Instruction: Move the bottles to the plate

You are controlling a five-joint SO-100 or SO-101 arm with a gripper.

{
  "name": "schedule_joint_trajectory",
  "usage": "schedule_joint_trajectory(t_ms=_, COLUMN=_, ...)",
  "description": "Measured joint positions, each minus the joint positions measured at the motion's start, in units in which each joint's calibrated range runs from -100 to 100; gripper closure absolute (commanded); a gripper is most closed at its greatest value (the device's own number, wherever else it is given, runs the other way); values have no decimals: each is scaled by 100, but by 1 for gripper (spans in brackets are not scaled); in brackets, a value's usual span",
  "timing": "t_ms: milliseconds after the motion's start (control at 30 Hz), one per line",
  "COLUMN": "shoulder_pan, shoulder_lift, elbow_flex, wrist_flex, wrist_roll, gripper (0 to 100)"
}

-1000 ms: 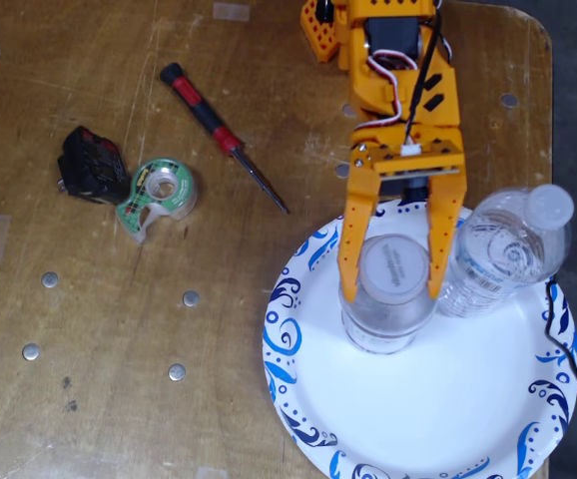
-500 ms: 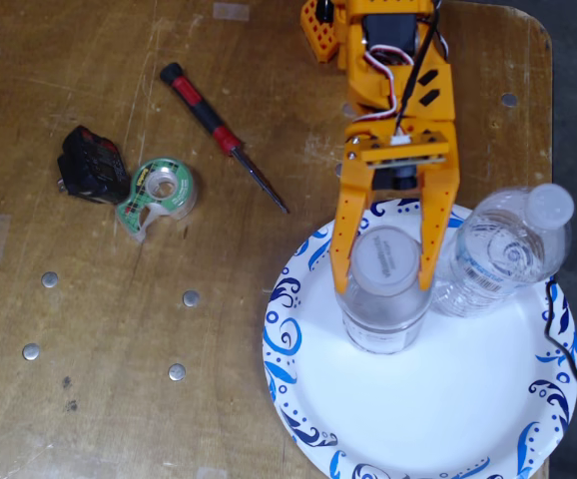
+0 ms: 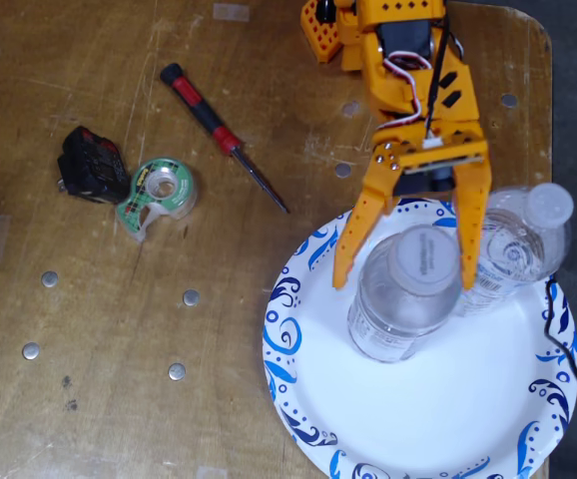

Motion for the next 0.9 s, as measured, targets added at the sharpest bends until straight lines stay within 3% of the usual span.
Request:
schedule_joint_trajectory(t_ms=667, shoulder_pan=-310, shoulder_lift=-42, elbow_flex=-144, wrist_flex=-911, wrist_roll=-16, gripper=59)
schedule_joint_trajectory(t_ms=900, shoulder_pan=-27, shoulder_lift=-755, elbow_flex=-72, wrist_flex=-979, wrist_roll=-36, gripper=75)
